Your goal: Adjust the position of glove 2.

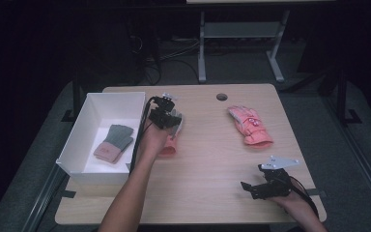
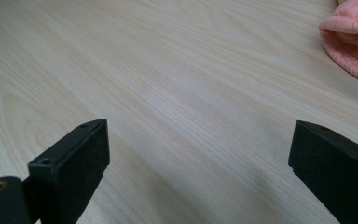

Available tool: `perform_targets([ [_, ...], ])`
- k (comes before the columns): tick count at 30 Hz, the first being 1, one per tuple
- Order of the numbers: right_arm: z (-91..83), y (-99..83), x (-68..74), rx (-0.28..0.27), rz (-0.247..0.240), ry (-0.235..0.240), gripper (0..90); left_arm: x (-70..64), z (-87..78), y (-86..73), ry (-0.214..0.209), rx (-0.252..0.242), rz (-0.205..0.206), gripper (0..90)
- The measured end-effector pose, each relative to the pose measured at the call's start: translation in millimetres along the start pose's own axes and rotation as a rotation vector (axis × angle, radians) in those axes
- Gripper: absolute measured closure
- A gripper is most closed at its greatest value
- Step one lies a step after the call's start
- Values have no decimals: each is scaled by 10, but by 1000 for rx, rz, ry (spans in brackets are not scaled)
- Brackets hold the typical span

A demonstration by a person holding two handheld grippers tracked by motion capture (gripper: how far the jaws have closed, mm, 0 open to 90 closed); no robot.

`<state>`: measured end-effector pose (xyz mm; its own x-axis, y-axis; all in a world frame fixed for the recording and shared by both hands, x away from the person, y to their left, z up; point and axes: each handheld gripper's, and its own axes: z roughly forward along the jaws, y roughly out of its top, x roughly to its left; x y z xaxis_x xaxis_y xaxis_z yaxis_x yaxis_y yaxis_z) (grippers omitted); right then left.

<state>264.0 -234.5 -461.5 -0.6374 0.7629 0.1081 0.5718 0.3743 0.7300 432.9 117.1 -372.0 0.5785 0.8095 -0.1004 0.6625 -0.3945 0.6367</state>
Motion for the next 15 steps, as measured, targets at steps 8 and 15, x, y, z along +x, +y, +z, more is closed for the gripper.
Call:
perform_targets([
  [8, 3, -3, -6, 2, 10, 2, 47, 150, 297, -99, 89, 21, -41, 898],
  [15, 6, -6, -19, 3, 5, 3, 47, 227, 441, -141, 116, 56, -55, 898],
])
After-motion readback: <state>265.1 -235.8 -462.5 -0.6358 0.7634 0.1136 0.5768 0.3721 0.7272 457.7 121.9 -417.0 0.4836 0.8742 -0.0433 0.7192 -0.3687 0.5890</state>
